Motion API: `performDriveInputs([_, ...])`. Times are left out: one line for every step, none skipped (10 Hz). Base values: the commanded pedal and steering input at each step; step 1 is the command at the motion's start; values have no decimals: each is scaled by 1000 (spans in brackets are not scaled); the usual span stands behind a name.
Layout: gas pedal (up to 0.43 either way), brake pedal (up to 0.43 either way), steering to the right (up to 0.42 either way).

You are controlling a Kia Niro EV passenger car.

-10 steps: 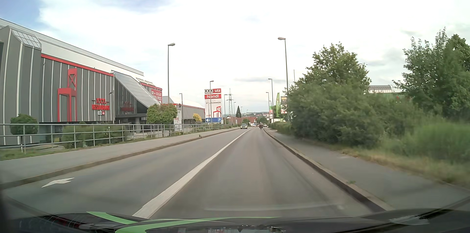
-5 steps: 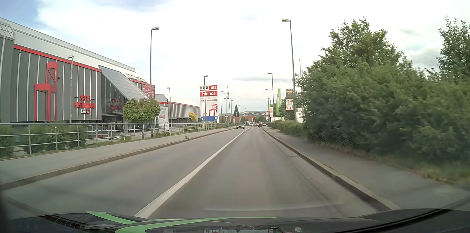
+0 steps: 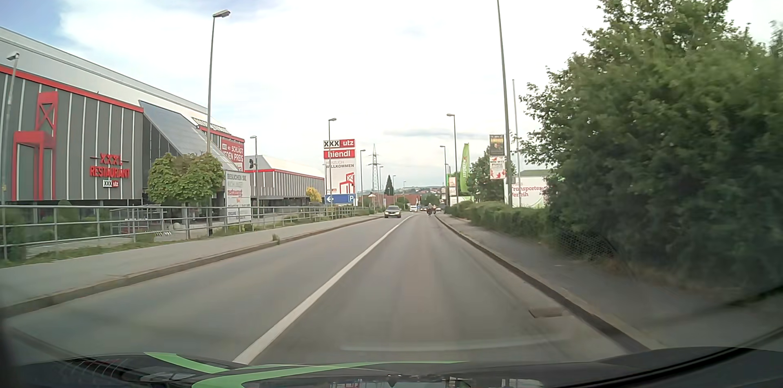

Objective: Follow the waypoints while adhering to traffic rules and regulations

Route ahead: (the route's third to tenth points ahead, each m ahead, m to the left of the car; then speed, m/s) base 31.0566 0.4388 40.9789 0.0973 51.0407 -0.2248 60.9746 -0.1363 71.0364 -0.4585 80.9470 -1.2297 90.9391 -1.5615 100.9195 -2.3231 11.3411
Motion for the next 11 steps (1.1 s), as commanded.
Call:
performDriveInputs([59, 0, 10])
performDriveInputs([59, 0, 8])
performDriveInputs([59, 0, 6])
performDriveInputs([59, 0, 5])
performDriveInputs([59, 0, 5])
performDriveInputs([59, 0, 4])
performDriveInputs([59, 0, 4])
performDriveInputs([59, 0, 4])
performDriveInputs([59, 0, 4])
performDriveInputs([59, 0, 4])
performDriveInputs([8, 0, 3])
